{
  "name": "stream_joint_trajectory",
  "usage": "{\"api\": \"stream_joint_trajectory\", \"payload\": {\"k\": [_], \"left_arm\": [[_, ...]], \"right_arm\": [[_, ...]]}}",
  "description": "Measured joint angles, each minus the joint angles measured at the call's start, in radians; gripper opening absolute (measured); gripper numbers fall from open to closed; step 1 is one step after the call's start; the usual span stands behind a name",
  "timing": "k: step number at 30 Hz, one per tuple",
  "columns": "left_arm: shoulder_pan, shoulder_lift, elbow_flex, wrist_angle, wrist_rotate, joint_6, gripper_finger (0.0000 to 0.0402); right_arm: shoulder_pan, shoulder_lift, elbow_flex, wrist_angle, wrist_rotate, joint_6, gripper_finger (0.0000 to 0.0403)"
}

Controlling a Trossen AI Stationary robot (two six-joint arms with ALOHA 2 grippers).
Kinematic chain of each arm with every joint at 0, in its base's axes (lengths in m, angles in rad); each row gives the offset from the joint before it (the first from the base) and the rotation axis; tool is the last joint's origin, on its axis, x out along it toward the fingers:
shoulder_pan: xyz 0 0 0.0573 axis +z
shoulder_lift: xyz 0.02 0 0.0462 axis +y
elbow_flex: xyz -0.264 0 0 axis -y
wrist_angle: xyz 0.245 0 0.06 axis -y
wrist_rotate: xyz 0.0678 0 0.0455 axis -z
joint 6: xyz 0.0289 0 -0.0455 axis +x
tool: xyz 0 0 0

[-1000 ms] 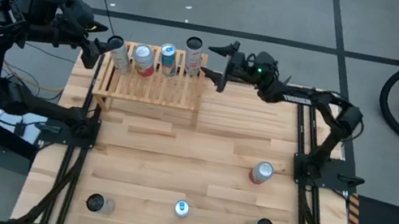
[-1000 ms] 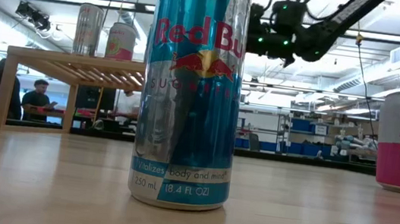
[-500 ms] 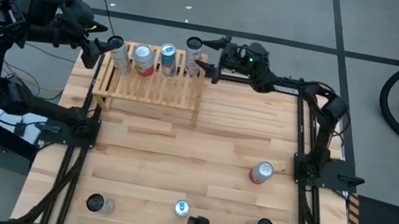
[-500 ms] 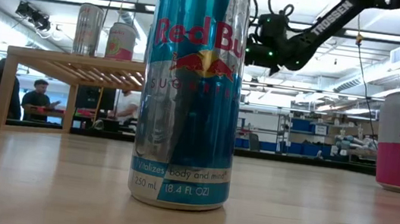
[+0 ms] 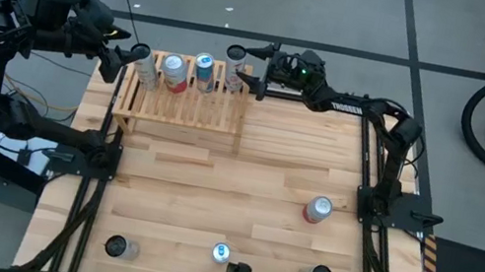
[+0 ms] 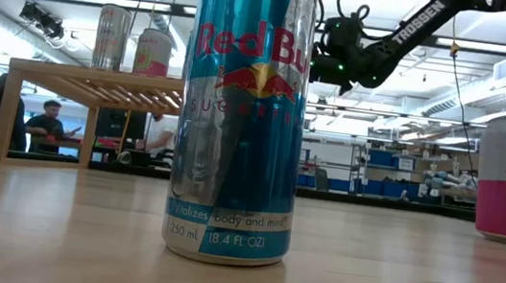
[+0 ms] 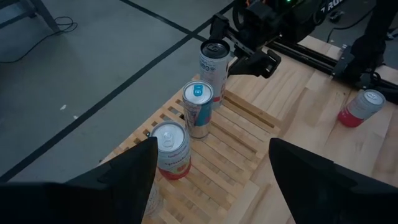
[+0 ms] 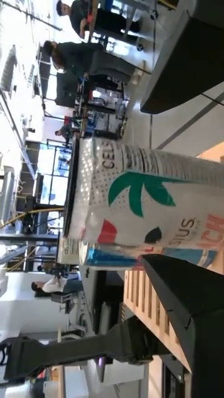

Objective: Place canned beverage on shelf
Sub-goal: Adjust the white pink soda can on the shelf

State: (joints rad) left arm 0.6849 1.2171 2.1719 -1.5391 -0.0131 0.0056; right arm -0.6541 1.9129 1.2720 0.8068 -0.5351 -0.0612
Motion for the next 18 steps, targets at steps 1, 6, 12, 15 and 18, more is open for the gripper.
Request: {"api": "stream_joint_trajectory", "payload": {"k": [1, 6, 12, 15, 18], "left_arm": [[0.000, 0.000, 0.000, 0.000, 0.000, -0.002, 0.0309], [0.000, 0.000, 0.000, 0.001, 0.000, -0.003, 0.0309], [0.000, 0.000, 0.000, 0.001, 0.000, -0.003, 0.0309], [0.000, 0.000, 0.000, 0.001, 0.000, -0.003, 0.0309], [0.000, 0.000, 0.000, 0.001, 0.000, -0.004, 0.0309]], "right_arm": [[0.002, 0.000, 0.000, -0.001, -0.007, 0.000, 0.0399], [0.020, 0.000, 0.002, -0.001, 0.027, -0.010, 0.0399], [0.031, 0.000, 0.002, -0.001, 0.069, -0.021, 0.0399], [0.032, 0.000, 0.002, 0.001, 0.097, -0.021, 0.0399], [0.033, 0.000, 0.003, -0.004, 0.097, -0.021, 0.0398]]}}
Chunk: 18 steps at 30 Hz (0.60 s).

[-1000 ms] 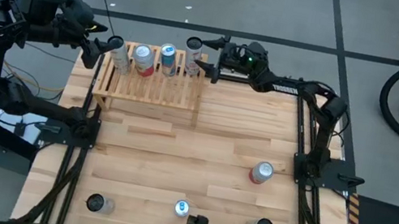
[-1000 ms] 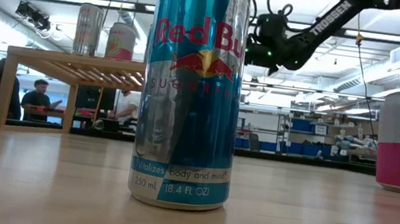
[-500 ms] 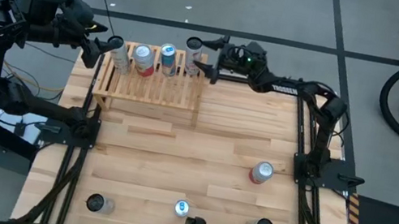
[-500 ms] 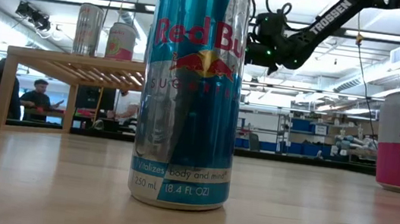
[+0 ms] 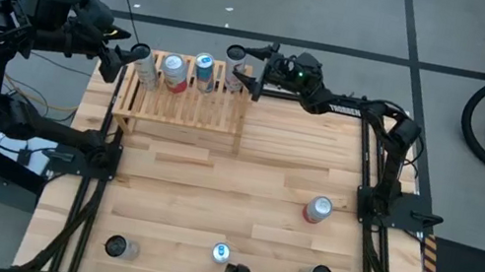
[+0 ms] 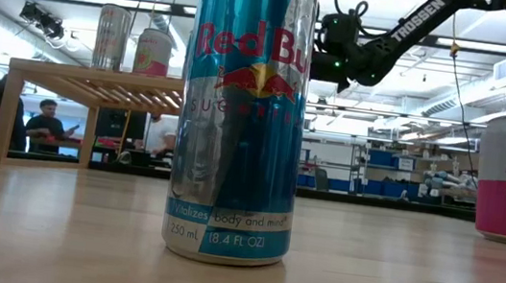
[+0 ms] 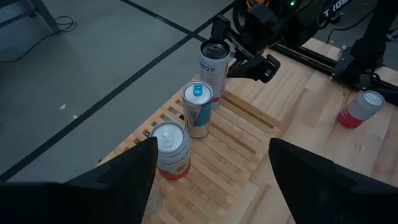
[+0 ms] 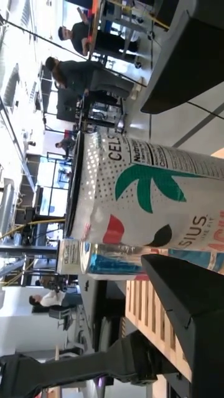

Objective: Place canned beverage on shelf
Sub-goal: Adjust the white pink soda can on the shelf

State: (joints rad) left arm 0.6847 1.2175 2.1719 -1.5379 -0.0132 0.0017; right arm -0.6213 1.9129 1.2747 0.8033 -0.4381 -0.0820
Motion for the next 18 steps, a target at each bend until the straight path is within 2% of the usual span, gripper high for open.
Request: {"api": "stream_joint_trajectory", "payload": {"k": [4, 18], "left_arm": [[0.000, 0.000, 0.000, 0.000, 0.000, 0.000, 0.0309], [0.000, 0.000, 0.000, 0.000, 0.000, 0.000, 0.0309]], "right_arm": [[0.007, 0.000, 0.000, -0.007, 0.000, -0.004, 0.0381], [0.011, -0.002, 0.001, -0.057, 0.003, -0.006, 0.0272]]}}
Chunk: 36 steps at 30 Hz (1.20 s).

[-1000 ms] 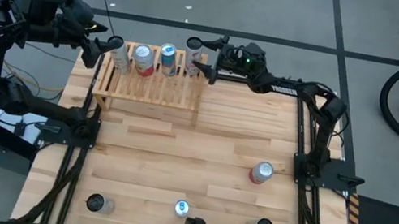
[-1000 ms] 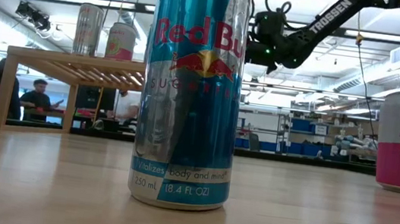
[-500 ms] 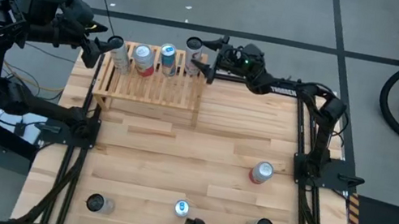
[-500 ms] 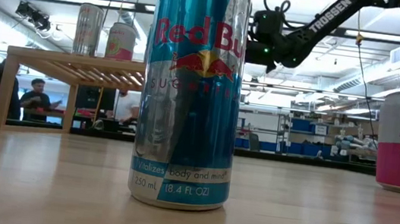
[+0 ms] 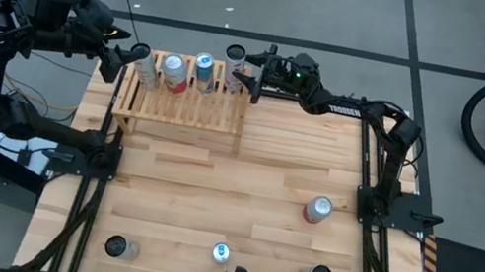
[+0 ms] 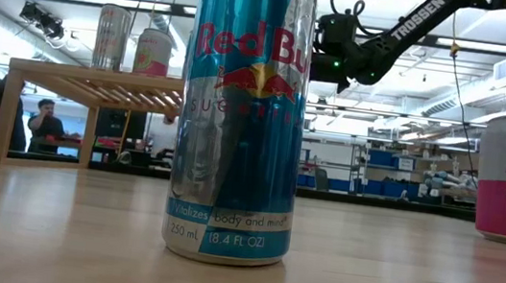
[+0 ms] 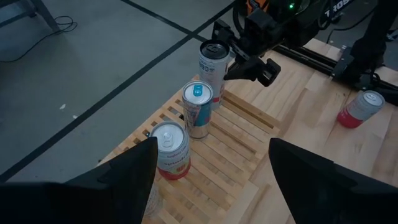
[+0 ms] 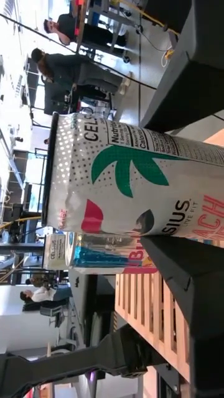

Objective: Place canned beverage on shelf
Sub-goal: Adjust the white pink soda can on the shelf

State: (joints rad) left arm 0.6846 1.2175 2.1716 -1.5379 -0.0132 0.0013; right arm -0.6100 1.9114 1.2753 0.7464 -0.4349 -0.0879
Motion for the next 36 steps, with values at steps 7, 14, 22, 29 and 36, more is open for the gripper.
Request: {"api": "stream_joint_trajectory", "payload": {"k": [7, 14, 22, 29, 36], "left_arm": [[0.000, 0.000, 0.000, 0.000, 0.000, 0.000, 0.0309], [0.000, 0.000, 0.000, -0.001, 0.000, 0.000, 0.0309], [0.000, 0.000, 0.000, -0.001, 0.000, 0.001, 0.0309], [0.000, 0.000, 0.000, -0.002, 0.000, 0.008, 0.0309], [0.000, 0.000, 0.000, -0.002, 0.000, 0.010, 0.0309]], "right_arm": [[0.020, 0.000, 0.000, -0.001, 0.046, 0.000, 0.0259], [0.076, 0.000, 0.000, -0.015, 0.183, -0.010, 0.0258], [0.146, -0.009, 0.002, -0.053, 0.392, -0.039, 0.0258], [0.196, -0.068, 0.000, -0.163, 0.581, -0.044, 0.0257], [0.241, -0.077, -0.012, -0.164, 0.710, -0.057, 0.0257]]}}
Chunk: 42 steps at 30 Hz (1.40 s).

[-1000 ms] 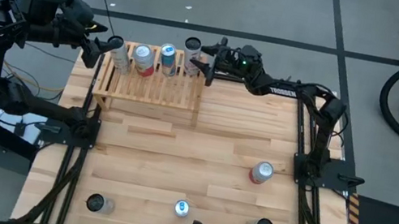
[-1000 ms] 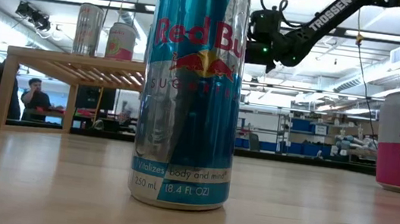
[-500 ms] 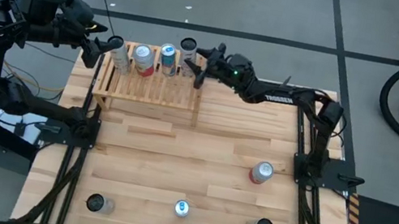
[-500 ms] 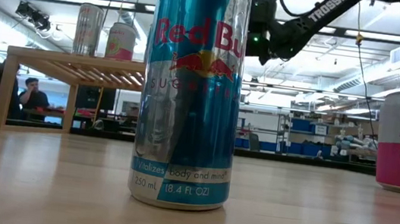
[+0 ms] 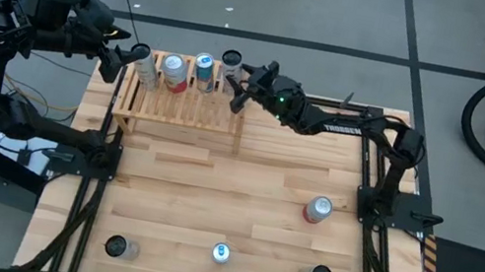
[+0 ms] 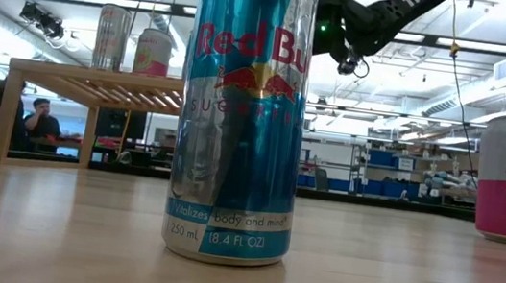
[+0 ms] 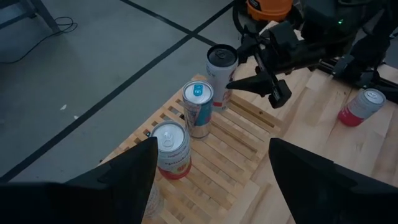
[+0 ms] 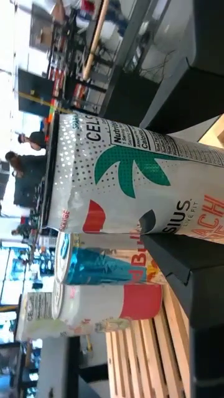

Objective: Place canned beverage on shelf
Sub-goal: Adjust the white pink soda can on the shelf

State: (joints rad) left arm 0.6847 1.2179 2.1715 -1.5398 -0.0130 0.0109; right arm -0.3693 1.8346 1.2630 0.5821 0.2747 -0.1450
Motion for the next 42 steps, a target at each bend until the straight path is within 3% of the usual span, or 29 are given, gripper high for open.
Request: {"api": "stream_joint_trajectory", "payload": {"k": [8, 23, 42], "left_arm": [[0.000, 0.000, 0.000, -0.005, 0.000, 0.000, 0.0309], [0.000, 0.000, 0.000, -0.005, 0.000, 0.000, 0.0309], [0.000, 0.000, 0.000, -0.006, 0.000, 0.000, 0.0309]], "right_arm": [[0.009, -0.002, -0.065, 0.099, 0.062, 0.060, 0.0262], [0.010, -0.002, -0.065, 0.098, -0.069, 0.057, 0.0296], [0.017, -0.021, -0.067, 0.075, 0.046, 0.004, 0.0360]]}}
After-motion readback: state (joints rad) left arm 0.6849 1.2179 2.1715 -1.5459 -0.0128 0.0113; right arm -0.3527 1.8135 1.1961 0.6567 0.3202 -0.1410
